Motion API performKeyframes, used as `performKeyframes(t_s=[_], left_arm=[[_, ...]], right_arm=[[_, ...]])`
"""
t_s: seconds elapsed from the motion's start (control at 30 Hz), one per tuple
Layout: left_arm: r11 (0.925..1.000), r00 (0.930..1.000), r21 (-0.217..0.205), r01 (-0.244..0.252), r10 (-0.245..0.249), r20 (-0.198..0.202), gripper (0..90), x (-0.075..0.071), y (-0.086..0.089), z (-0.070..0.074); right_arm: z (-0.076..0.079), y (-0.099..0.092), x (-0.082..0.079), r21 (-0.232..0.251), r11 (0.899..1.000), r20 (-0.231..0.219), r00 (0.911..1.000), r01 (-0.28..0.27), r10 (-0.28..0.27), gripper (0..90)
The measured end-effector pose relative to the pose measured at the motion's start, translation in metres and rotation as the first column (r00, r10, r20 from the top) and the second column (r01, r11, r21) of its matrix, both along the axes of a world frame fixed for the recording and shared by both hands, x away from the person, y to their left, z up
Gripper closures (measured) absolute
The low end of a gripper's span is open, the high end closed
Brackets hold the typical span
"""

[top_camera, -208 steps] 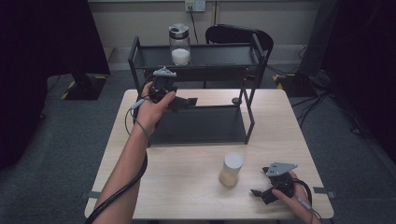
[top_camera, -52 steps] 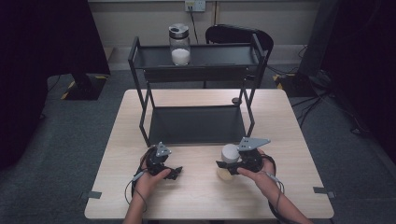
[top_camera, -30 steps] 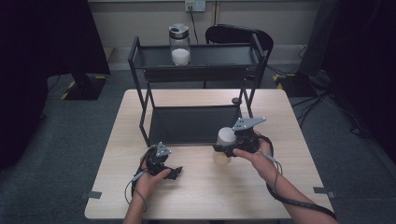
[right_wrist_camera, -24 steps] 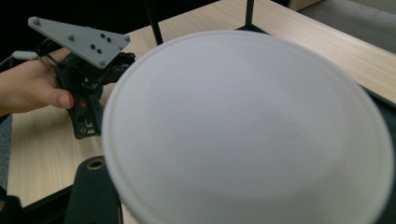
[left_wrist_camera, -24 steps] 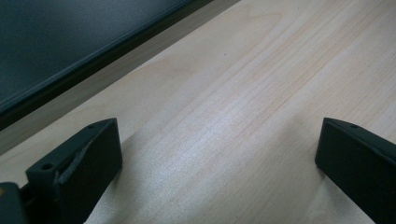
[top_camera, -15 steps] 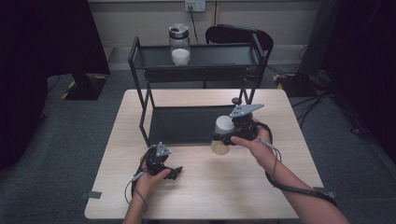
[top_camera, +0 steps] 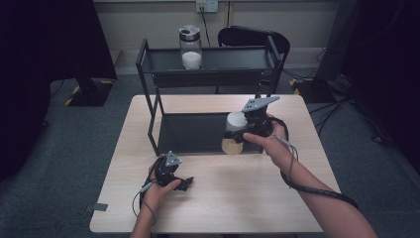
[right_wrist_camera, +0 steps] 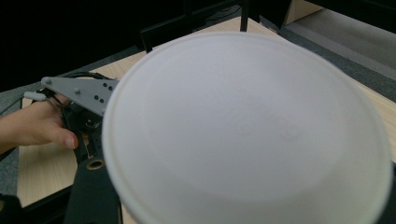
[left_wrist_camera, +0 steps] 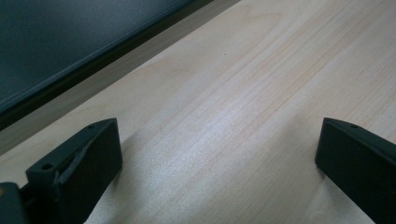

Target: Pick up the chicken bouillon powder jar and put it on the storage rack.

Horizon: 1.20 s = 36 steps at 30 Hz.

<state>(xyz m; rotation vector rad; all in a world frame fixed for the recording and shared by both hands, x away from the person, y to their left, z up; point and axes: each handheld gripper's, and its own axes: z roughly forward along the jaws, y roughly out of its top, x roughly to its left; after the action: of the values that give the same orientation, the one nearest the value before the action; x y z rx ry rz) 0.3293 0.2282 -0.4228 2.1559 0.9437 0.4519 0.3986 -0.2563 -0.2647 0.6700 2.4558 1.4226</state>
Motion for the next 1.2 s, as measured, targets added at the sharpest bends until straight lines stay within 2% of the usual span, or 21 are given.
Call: performKeyframes(t_s=[0.63,1.2], left_arm=[[1.0000,1.0000,-0.003,-0.002,0.002,0.000,0.0,0.000,0.000,0.000],[1.0000,1.0000,-0.003,-0.002,0.002,0.000,0.0,0.000,0.000,0.000]], right_arm=[[0.036,0.002,0.010,-0.017,1.000,0.019,0.9996,0.021,-0.020,34.9],[0.064,0.014,0.018,-0.021,1.000,0.021,0.9996,0.020,-0.020,34.9]])
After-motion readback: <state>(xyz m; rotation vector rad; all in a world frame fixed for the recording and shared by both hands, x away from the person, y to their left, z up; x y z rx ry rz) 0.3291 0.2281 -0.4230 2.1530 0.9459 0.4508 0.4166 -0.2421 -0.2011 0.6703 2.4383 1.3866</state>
